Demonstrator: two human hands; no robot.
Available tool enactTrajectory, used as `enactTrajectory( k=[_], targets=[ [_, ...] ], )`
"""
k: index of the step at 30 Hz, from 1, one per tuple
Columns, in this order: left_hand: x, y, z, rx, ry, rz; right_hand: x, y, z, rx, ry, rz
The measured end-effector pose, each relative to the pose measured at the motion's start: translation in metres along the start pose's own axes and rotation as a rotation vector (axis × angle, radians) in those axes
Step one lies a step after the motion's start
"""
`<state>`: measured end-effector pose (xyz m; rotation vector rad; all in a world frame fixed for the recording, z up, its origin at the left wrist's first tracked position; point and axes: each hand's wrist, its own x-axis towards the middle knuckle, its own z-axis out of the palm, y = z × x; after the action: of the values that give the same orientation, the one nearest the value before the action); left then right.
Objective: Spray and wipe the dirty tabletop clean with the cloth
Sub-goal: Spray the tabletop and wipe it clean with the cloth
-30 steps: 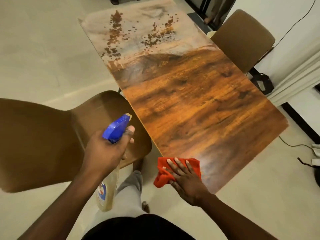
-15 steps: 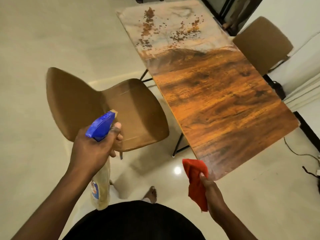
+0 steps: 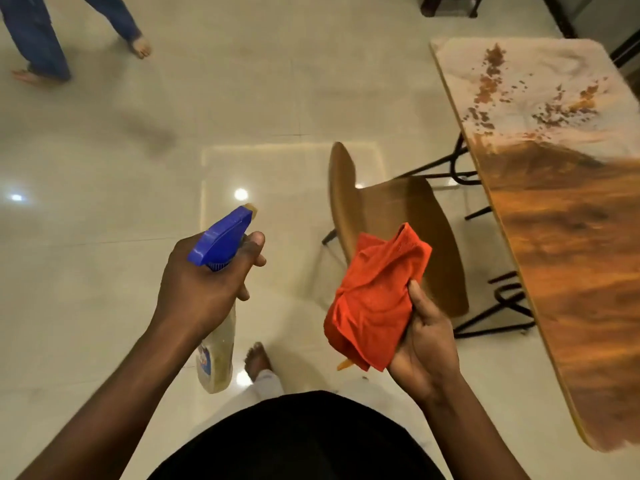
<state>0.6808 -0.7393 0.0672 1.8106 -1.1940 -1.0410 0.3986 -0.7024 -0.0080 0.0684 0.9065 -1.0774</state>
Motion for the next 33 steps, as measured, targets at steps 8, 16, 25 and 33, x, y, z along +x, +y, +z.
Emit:
enactTrajectory(
  k=[8, 16, 25, 33],
  targets=[
    [0.096, -0.007, -0.089, 0.007, 0.023, 0.048, 0.089, 0.047, 0.140, 0.011, -0.139, -0.006],
    [0.230, 0.012, -0.097, 0.035, -0.046, 0.101, 0.202, 0.031, 0.209, 0.080, -0.139, -0.049],
    [0.401, 0.063, -0.099, 0.075, -0.136, 0.122, 0.313, -0.032, 0.290, 0.195, -0.064, -0.093],
    [0.567, 0.118, -0.079, 0.077, -0.301, 0.242, 0.409, -0.089, 0.357, 0.277, 0.015, -0.251]
  ],
)
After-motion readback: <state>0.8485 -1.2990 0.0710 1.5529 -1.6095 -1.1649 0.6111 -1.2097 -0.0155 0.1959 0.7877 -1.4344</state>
